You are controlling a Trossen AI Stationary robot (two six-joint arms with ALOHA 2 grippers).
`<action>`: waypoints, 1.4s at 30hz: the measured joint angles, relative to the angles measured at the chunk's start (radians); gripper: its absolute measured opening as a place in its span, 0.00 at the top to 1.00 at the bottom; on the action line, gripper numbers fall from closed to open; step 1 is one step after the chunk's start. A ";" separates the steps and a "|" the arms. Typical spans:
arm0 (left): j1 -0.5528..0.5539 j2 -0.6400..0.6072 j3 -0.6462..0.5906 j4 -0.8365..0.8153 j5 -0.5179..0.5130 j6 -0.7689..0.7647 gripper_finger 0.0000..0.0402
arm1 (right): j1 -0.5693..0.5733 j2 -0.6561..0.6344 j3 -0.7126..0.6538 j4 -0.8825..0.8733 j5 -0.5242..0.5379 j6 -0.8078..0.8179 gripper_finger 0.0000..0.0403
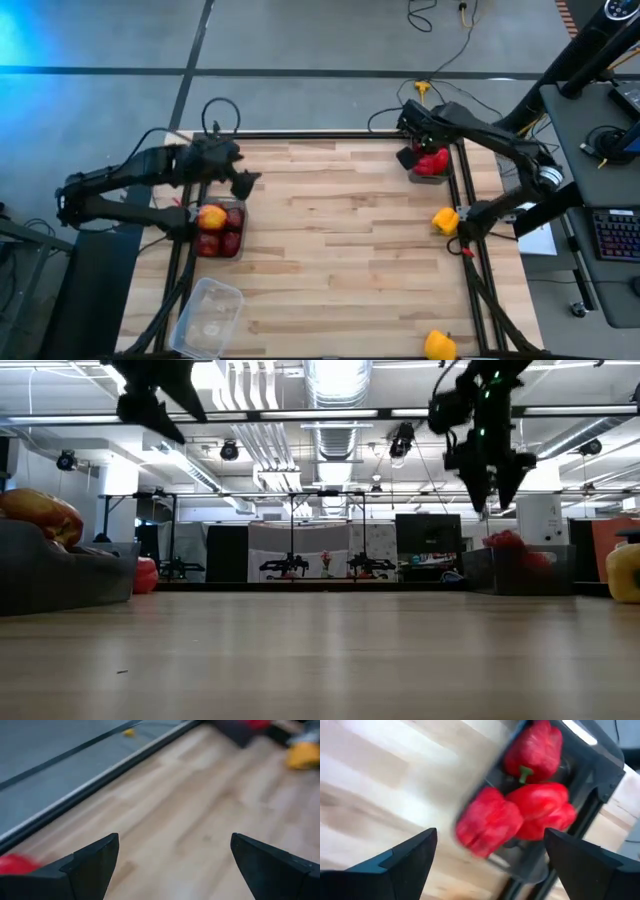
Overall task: Sort produce into baskets
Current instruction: Put the red bell pepper into the right black transparent bin
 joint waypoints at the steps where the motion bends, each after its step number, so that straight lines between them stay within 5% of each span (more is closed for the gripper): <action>1: 0.043 0.008 -0.001 -0.006 -0.001 0.004 0.09 | 0.025 -0.026 0.000 -0.001 -0.001 0.024 0.11; 10: 0.454 0.158 -0.014 -0.065 -0.004 0.011 0.09 | 0.346 -0.269 -0.001 0.067 -0.001 0.331 0.11; 18: 0.706 0.350 -0.014 -0.073 0.014 0.000 0.07 | 0.633 -0.314 -0.001 0.208 0.044 0.487 0.11; 27: 0.727 0.536 0.048 -0.067 -0.110 -0.195 0.07 | 0.797 -0.248 -0.003 0.206 0.134 0.609 0.11; 42: 0.811 0.812 0.207 -0.163 -0.113 -0.366 0.07 | 0.924 -0.198 -0.003 0.247 0.133 0.618 0.11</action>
